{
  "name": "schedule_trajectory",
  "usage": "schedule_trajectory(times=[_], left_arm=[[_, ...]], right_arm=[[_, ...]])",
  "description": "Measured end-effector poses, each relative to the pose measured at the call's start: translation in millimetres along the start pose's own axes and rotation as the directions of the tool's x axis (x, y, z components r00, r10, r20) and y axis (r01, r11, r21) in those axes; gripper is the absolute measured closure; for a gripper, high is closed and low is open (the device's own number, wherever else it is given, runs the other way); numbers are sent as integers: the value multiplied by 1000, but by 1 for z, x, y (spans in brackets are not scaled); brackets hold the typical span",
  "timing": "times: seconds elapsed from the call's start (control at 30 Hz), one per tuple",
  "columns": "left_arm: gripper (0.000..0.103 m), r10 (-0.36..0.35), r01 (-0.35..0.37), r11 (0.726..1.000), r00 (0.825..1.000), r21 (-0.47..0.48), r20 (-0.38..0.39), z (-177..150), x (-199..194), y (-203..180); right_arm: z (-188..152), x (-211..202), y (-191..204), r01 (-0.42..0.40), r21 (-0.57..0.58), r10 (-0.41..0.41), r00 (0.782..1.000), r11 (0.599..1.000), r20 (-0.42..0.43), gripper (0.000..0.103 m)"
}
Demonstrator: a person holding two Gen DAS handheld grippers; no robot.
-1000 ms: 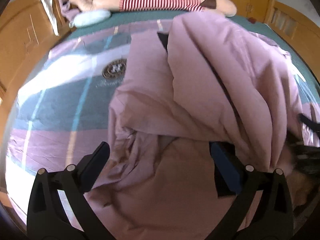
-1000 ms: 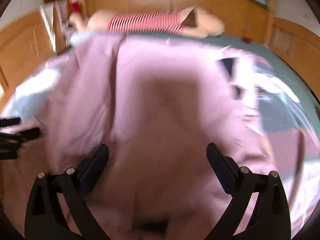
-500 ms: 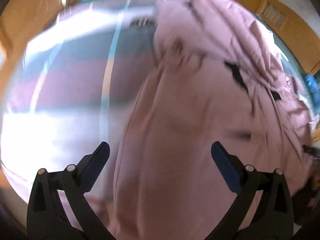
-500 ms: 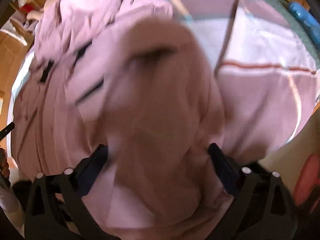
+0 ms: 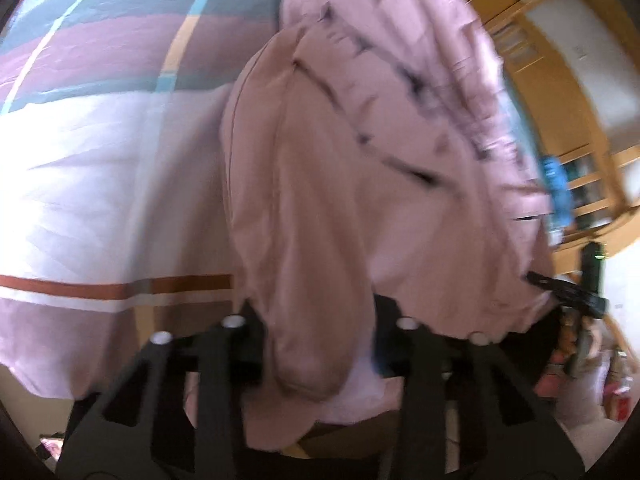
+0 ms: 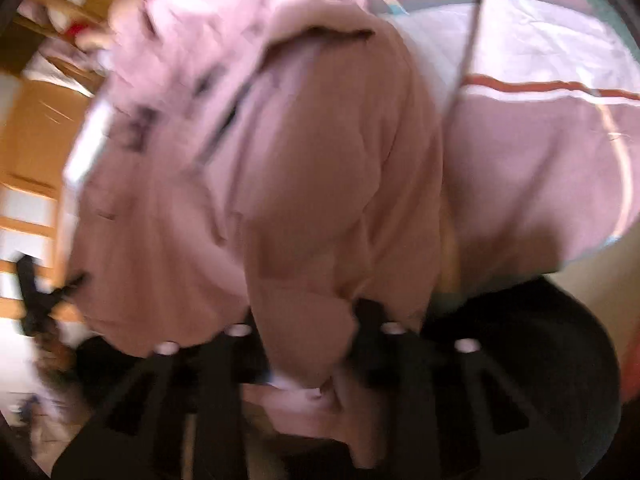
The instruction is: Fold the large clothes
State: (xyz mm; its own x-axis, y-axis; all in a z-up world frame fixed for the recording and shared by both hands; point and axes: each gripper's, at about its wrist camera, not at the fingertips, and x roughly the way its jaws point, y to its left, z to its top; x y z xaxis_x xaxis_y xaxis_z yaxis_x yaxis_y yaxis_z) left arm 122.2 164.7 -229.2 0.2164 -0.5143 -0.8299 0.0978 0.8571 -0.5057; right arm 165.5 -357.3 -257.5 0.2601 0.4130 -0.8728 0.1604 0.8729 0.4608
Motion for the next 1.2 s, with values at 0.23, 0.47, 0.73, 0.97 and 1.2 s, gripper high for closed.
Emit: schedule_trajectory(times=[0.23,0.47,0.73,0.97,1.2], left_arm=[[83,-393,403,915,897,-8,201,65,-67,-19],[83,-392,442,886,876,-141,282,245,-64,-23],[30,-298,456,692,887,-560,354,346,35,56],[17,-1,217,909,855,-356,518,266,-30,30],[25,109,-118,993,897,-7,429,218,2,-76]], right_arm=[[69,-81,43,-450,-104,462,856,887,231,86],[243,-89,19,-649,57,561,696,759,448,87],[372,39,-34,-611,428,394,775,666,493,48],[349,12,-62,-601,316,351,734,734,581,4],[246,-39,96,-43,-223,166,804,974,571,28]])
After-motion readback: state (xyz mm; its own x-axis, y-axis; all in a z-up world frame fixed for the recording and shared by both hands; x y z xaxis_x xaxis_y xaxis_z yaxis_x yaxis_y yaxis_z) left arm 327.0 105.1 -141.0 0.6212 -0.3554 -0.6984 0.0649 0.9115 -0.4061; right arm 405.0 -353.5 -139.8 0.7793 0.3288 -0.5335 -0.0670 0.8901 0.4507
